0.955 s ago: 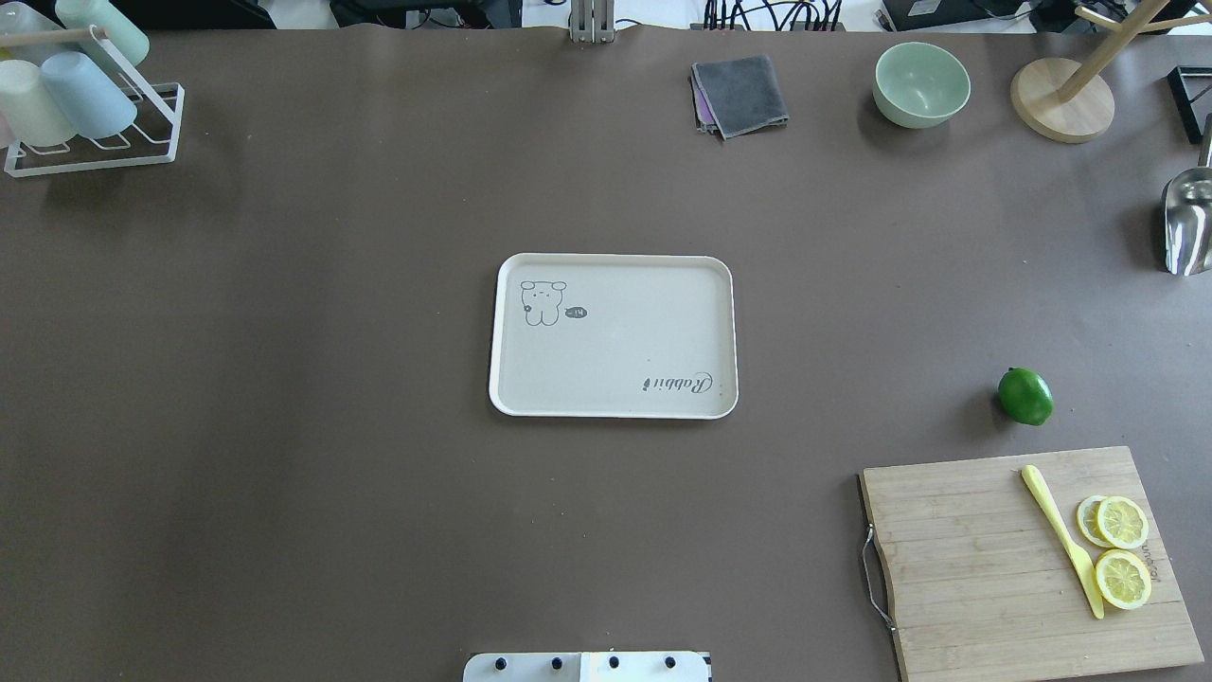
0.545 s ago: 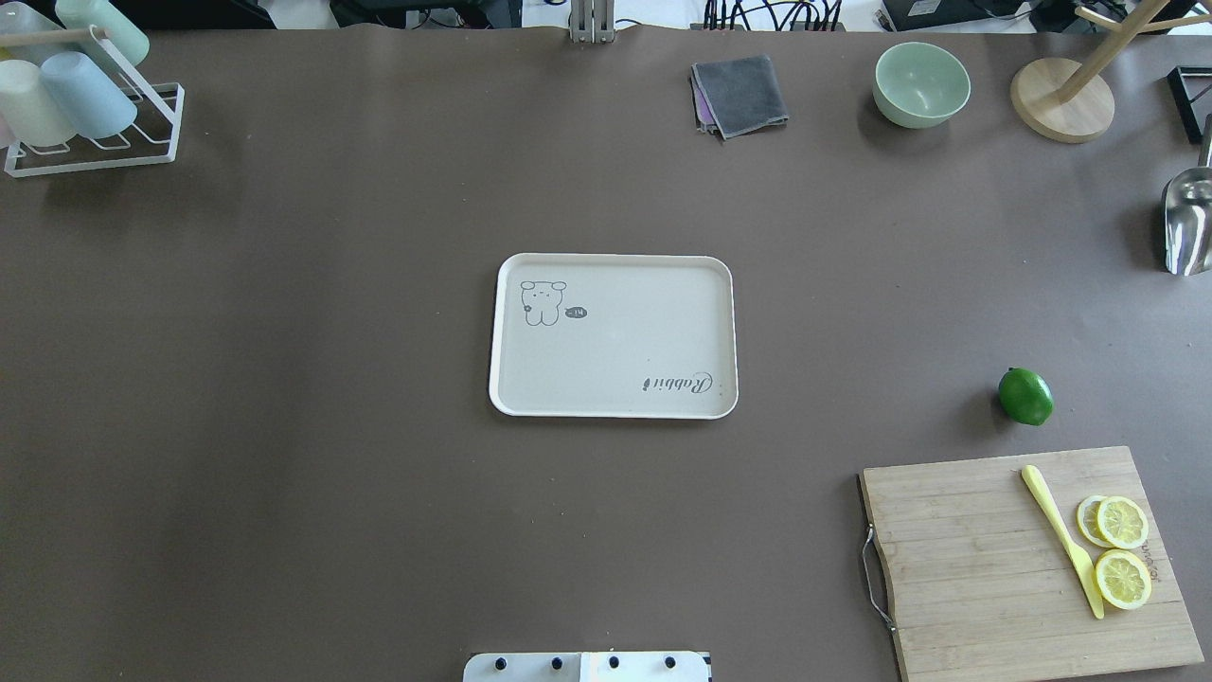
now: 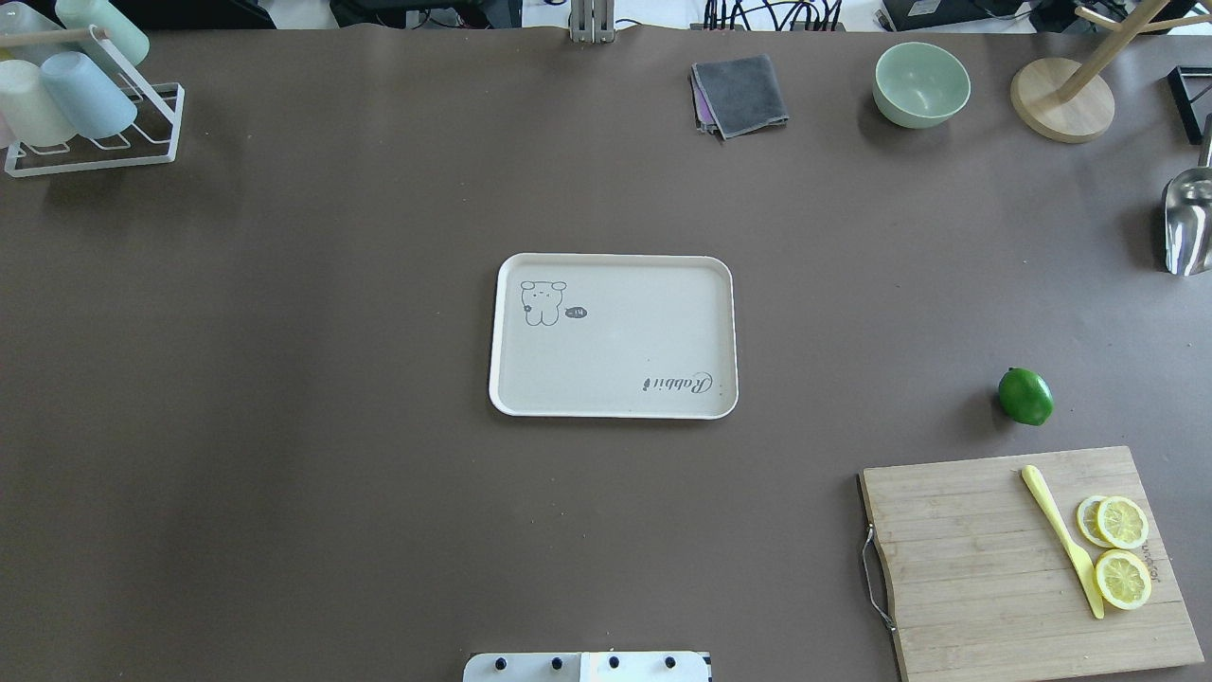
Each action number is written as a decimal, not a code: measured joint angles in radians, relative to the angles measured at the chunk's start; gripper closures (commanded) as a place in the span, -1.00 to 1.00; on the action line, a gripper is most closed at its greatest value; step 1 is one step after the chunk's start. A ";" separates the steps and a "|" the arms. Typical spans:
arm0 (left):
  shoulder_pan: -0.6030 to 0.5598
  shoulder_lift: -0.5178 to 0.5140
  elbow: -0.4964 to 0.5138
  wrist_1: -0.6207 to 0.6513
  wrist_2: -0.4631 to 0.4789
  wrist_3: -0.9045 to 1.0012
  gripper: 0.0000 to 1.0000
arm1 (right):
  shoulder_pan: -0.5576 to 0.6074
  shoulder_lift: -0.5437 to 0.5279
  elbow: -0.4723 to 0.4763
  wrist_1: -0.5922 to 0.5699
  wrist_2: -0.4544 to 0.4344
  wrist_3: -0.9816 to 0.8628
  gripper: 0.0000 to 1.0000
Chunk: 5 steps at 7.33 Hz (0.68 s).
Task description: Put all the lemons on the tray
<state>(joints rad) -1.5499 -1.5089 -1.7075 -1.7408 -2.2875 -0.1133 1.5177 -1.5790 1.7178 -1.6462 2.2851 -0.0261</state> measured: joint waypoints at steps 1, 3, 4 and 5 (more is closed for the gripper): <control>0.001 -0.005 -0.011 -0.005 -0.001 0.001 -0.97 | -0.003 0.007 0.006 0.000 0.001 0.000 -1.00; 0.016 -0.014 -0.023 -0.068 -0.002 -0.016 -0.97 | -0.044 0.068 0.019 0.000 0.002 0.000 -1.00; 0.029 -0.017 -0.024 -0.111 -0.003 -0.049 -0.97 | -0.093 0.104 0.030 0.000 0.003 0.005 -1.00; 0.050 -0.018 -0.019 -0.173 -0.002 -0.083 -0.97 | -0.137 0.128 0.047 0.000 0.015 0.014 -1.00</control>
<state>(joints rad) -1.5000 -1.5271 -1.7267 -1.9135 -2.2891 -0.1968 1.3803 -1.4506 1.7653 -1.6466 2.2999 -0.0123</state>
